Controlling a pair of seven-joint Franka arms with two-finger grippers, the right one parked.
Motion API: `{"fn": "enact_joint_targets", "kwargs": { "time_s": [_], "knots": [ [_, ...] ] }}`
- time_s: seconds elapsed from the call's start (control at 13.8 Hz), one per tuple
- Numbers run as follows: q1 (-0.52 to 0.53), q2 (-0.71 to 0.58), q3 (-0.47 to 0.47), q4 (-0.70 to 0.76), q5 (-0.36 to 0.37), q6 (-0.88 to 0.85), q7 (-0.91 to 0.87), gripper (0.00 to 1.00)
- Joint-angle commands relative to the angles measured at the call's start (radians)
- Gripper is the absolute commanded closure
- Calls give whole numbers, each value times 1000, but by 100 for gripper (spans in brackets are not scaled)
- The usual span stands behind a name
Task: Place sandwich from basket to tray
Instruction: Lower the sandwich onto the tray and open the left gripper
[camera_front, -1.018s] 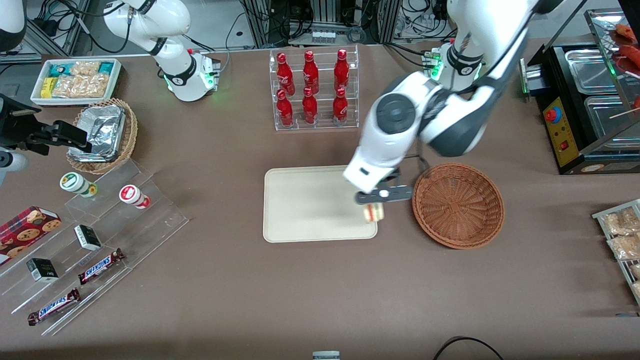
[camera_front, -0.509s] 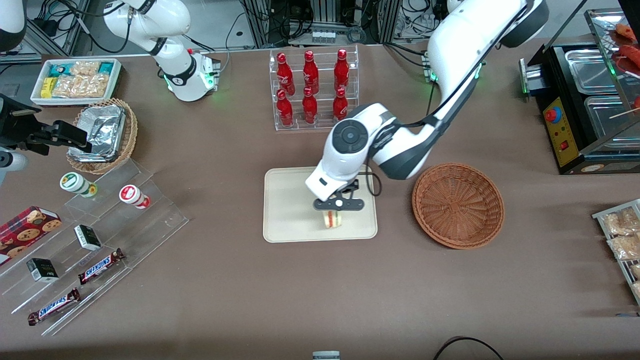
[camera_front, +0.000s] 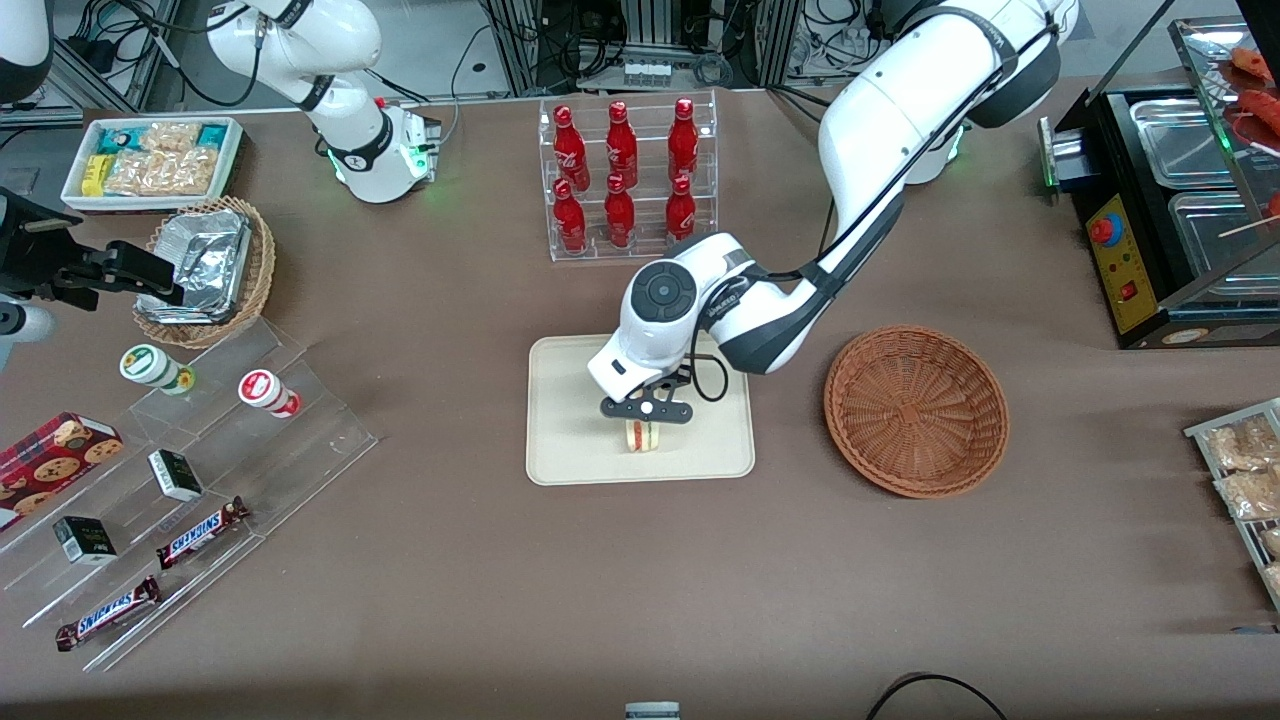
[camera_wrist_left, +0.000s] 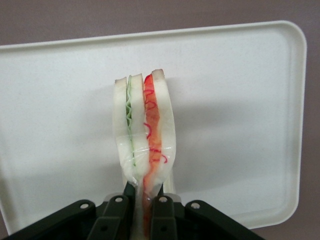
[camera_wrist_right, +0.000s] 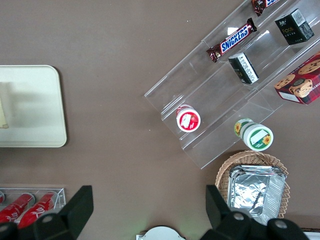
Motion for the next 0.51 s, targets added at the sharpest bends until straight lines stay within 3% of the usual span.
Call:
{"fn": "enact_joint_targets", "kwargs": {
  "time_s": [0.0, 0.15, 0.22, 0.29, 0.36, 0.44],
  "knots": [
    [-29, 40, 3, 39, 28, 3, -5, 100],
    [-29, 55, 3, 43, 40, 12, -9, 98],
    [-29, 55, 3, 42, 40, 15, -14, 68],
    [-29, 55, 3, 42, 42, 15, -14, 16],
    [-28, 48, 3, 43, 42, 12, -15, 1],
    [-26, 35, 1, 42, 42, 8, -15, 1]
  ]
}}
